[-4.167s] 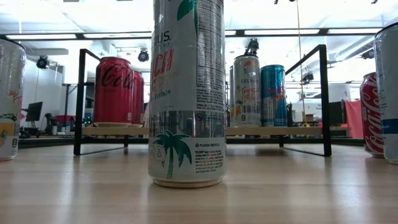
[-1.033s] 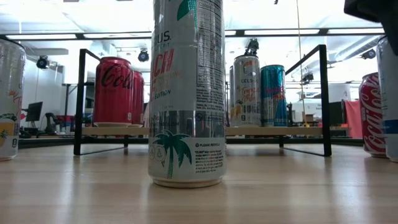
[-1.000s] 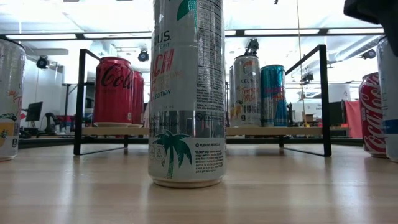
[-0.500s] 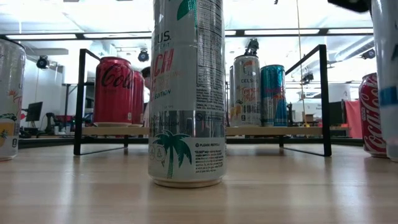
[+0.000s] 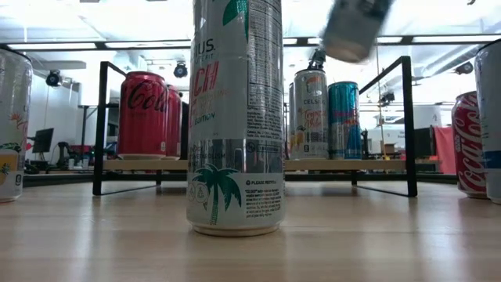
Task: Place canned beverage on shelf
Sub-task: Put the bottom left white and blue soda can on the shelf
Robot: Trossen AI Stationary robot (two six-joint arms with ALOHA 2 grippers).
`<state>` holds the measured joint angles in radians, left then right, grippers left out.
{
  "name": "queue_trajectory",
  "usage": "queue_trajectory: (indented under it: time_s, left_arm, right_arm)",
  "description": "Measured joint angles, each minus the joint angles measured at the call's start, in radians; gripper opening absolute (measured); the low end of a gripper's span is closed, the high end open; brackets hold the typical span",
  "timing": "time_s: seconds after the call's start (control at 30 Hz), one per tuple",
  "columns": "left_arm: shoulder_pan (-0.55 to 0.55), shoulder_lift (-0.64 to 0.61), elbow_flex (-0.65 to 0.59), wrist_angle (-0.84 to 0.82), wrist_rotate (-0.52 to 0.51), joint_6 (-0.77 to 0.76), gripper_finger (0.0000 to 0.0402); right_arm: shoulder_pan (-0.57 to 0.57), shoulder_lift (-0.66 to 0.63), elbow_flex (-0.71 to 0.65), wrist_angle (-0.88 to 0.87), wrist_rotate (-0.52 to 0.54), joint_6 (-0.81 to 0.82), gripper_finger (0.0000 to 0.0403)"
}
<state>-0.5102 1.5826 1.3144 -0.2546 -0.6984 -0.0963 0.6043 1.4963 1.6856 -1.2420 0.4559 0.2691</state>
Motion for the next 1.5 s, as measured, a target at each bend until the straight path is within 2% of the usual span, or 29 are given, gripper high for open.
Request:
queue_trajectory:
  time_s: [0.13, 0.3, 0.43, 0.6, 0.7, 0.83, 1.3, 1.4, 1.5]
  left_arm:
    - [0.005, 0.0, 0.0, 0.019, -0.001, 0.01, 0.0053]
    - [0.021, -0.004, 0.0, 0.031, -0.001, 0.033, 0.0091]
    - [0.036, -0.005, 0.0, 0.036, -0.008, 0.053, 0.0143]
    - [0.05, -0.001, 0.0, 0.033, -0.1, 0.072, 0.0228]
    - [0.059, 0.013, 0.0, 0.033, -0.108, 0.109, 0.0273]
    - [0.086, 0.036, 0.0, 0.033, -0.106, 0.113, 0.0308]
    - [0.127, 0.083, -0.002, 0.063, -0.104, 0.112, 0.0313]
    - [0.126, 0.083, -0.002, 0.076, -0.107, 0.111, 0.0288]
    - [0.126, 0.083, -0.002, 0.083, -0.106, 0.124, 0.0234]
  right_arm:
    - [-0.034, 0.0, 0.032, 0.025, 0.059, -0.103, 0.0242]
    - [-0.089, 0.0, 0.029, 0.139, 0.061, -0.25, 0.0242]
    - [-0.133, 0.0, 0.022, 0.185, 0.061, -0.316, 0.0242]
    - [-0.173, 0.0, 0.011, 0.221, 0.065, -0.364, 0.0242]
    - [-0.18, 0.0, 0.01, 0.247, 0.063, -0.384, 0.0242]
    - [-0.182, 0.0, 0.008, 0.276, 0.061, -0.405, 0.0242]
    - [-0.183, 0.0, 0.007, 0.374, 0.06, -0.451, 0.0242]
    - [-0.183, 0.0, 0.007, 0.391, 0.06, -0.462, 0.0242]
    - [-0.183, 0.0, 0.007, 0.389, 0.055, -0.457, 0.0242]
